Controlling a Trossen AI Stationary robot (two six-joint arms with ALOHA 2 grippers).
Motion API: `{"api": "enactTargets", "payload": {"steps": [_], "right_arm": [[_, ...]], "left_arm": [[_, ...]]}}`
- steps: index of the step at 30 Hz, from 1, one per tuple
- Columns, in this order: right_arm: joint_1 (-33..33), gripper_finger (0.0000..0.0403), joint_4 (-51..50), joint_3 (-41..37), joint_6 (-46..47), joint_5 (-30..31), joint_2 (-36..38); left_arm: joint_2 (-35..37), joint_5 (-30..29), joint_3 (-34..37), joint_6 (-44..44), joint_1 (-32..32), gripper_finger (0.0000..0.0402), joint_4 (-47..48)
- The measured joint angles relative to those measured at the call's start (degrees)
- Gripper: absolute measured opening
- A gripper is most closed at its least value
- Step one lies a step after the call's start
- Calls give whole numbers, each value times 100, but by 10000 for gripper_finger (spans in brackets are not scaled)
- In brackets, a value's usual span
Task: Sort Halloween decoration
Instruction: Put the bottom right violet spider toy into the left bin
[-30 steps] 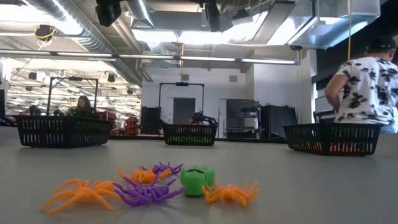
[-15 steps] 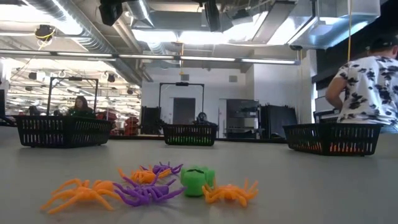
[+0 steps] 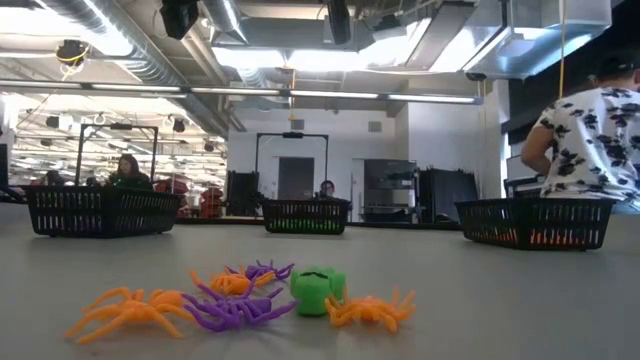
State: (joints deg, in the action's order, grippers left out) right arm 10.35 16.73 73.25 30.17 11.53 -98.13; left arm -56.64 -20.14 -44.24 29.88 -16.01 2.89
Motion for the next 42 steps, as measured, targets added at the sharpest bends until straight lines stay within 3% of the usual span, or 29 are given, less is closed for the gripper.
{"api": "enactTargets", "payload": {"steps": [14,27,30,38,42], "right_arm": [[0,12,-17,0,0,9,0],[-2,15,-11,0,0,95,-2],[-4,34,-11,0,0,96,-2],[-31,144,-8,-1,107,136,-2],[-54,176,-11,0,109,97,-2]], "left_arm": [[0,343,0,-113,2,7,5],[0,160,0,-112,2,0,94],[0,149,0,-111,2,0,141],[0,124,0,-110,0,0,160],[1,120,0,-110,0,0,211]]}}
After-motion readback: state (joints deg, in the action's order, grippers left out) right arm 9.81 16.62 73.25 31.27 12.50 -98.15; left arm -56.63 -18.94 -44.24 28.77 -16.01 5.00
